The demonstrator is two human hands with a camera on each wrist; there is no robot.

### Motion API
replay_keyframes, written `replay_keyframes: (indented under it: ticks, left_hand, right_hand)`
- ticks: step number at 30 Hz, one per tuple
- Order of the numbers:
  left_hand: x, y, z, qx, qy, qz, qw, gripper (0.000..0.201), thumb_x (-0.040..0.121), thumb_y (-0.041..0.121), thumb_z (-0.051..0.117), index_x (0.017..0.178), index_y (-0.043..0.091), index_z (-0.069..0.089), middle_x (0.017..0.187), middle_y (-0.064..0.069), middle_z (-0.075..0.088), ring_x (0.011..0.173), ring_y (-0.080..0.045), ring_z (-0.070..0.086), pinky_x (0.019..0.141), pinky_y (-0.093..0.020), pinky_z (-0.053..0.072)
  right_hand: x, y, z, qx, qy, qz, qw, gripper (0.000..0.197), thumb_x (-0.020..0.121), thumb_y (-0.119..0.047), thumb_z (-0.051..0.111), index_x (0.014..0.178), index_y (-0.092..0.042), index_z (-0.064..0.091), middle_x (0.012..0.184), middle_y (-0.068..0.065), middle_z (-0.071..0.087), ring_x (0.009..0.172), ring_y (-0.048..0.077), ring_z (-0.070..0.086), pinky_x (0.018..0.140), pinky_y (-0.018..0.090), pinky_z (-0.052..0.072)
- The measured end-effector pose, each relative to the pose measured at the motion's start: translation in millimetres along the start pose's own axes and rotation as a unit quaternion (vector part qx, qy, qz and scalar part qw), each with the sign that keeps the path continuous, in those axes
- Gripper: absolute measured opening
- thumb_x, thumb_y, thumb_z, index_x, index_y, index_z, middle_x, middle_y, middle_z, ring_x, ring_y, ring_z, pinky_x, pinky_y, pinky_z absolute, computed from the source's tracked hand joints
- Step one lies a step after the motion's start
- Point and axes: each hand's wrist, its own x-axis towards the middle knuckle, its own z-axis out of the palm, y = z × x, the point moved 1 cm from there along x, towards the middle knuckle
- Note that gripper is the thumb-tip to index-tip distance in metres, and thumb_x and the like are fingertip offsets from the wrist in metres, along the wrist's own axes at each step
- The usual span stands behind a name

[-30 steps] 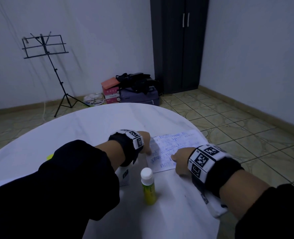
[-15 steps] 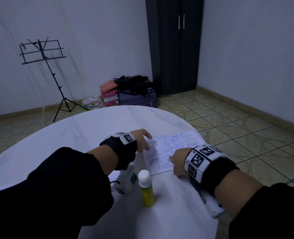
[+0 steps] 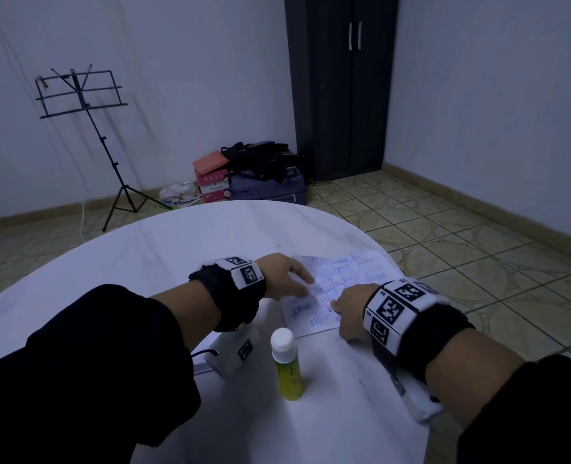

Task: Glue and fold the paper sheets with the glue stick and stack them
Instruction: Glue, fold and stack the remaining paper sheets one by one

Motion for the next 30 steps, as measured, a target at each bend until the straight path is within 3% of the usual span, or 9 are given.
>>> replay_keyframes:
  ticks: [2, 4, 7, 9, 15, 20, 25, 28, 30]
  left_hand:
    - [0, -4, 2, 0.007, -0.043, -0.014, 0.999, 0.030, 0.088, 0.030, 0.067, 0.118, 0.026, 0.067, 0.103, 0.003, 0.060, 0.078, -0.010, 0.054, 0.063, -0.011, 0.044]
    - [0, -6, 3, 0.026, -0.048, -0.008, 0.998, 0.030, 0.089, 0.030, 0.065, 0.117, 0.024, 0.068, 0.106, 0.004, 0.065, 0.086, -0.007, 0.053, 0.072, -0.013, 0.043]
    - [1, -10, 1, -0.021, -0.029, -0.012, 0.999, 0.019, 0.088, 0.031, 0.065, 0.102, 0.022, 0.074, 0.089, 0.001, 0.069, 0.066, -0.007, 0.055, 0.066, -0.014, 0.047]
    - [0, -11, 2, -0.074, -0.027, -0.022, 0.997, 0.015, 0.087, 0.029, 0.066, 0.098, 0.022, 0.074, 0.089, -0.001, 0.068, 0.068, -0.008, 0.058, 0.064, -0.015, 0.051]
    - [1, -14, 10, -0.136, -0.082, -0.063, 0.985, 0.034, 0.087, 0.019, 0.068, 0.121, 0.015, 0.064, 0.099, -0.008, 0.064, 0.073, -0.014, 0.060, 0.063, -0.017, 0.055]
    - [0, -21, 11, -0.302, -0.061, -0.090, 0.947, 0.036, 0.083, -0.007, 0.066, 0.115, 0.008, 0.062, 0.081, -0.008, 0.060, 0.066, -0.017, 0.060, 0.061, -0.021, 0.057]
    - [-1, -24, 16, -0.383, -0.090, -0.116, 0.912, 0.031, 0.083, -0.017, 0.058, 0.103, 0.006, 0.060, 0.077, -0.013, 0.060, 0.062, -0.023, 0.063, 0.059, -0.027, 0.060]
    - [-1, -24, 15, -0.448, -0.088, -0.121, 0.882, 0.021, 0.085, -0.017, 0.053, 0.096, 0.000, 0.059, 0.078, -0.017, 0.060, 0.070, -0.032, 0.064, 0.062, -0.032, 0.059]
    - [-1, -22, 15, -0.473, -0.091, -0.122, 0.868, 0.014, 0.087, -0.014, 0.052, 0.093, -0.002, 0.057, 0.076, -0.017, 0.060, 0.066, -0.033, 0.066, 0.061, -0.030, 0.058]
  right_hand:
    - [-1, 0, 0, 0.020, 0.009, 0.001, 1.000, 0.044, 0.093, -0.024, 0.053, 0.136, -0.013, 0.049, 0.137, 0.011, 0.051, 0.126, 0.028, 0.048, 0.098, 0.033, 0.040]
    - [-5, 0, -2, 0.018, 0.009, 0.001, 1.000, 0.044, 0.093, -0.024, 0.055, 0.135, -0.014, 0.050, 0.136, 0.011, 0.051, 0.126, 0.027, 0.049, 0.097, 0.033, 0.041]
    - [-9, -2, -4, 0.021, 0.017, -0.004, 1.000, 0.044, 0.092, -0.025, 0.057, 0.134, -0.015, 0.050, 0.135, 0.010, 0.052, 0.124, 0.027, 0.050, 0.096, 0.032, 0.041]
    - [-8, -2, -3, 0.022, 0.020, -0.001, 1.000, 0.044, 0.091, -0.025, 0.057, 0.134, -0.015, 0.051, 0.134, 0.010, 0.053, 0.124, 0.027, 0.050, 0.096, 0.032, 0.042]
    - [-9, -2, -1, 0.021, 0.016, -0.006, 1.000, 0.044, 0.092, -0.023, 0.055, 0.135, -0.013, 0.050, 0.135, 0.011, 0.052, 0.124, 0.029, 0.050, 0.096, 0.032, 0.041]
    - [-9, -4, -2, 0.032, 0.025, -0.006, 0.999, 0.046, 0.089, -0.023, 0.058, 0.134, -0.013, 0.051, 0.133, 0.010, 0.054, 0.122, 0.027, 0.052, 0.096, 0.032, 0.043]
    - [-10, -6, -1, 0.049, 0.057, 0.027, 0.997, 0.054, 0.076, -0.022, 0.060, 0.126, -0.016, 0.042, 0.106, 0.004, 0.060, 0.098, 0.025, 0.060, 0.089, 0.039, 0.049]
    - [-15, -2, -4, 0.064, 0.060, 0.047, 0.995, 0.036, 0.081, -0.017, 0.058, 0.112, -0.015, 0.040, 0.123, 0.009, 0.046, 0.102, 0.028, 0.057, 0.090, 0.038, 0.045]
    - [-18, 3, -2, 0.059, 0.052, 0.033, 0.996, 0.023, 0.085, -0.012, 0.053, 0.103, -0.019, 0.041, 0.129, 0.009, 0.037, 0.097, 0.026, 0.050, 0.086, 0.034, 0.043]
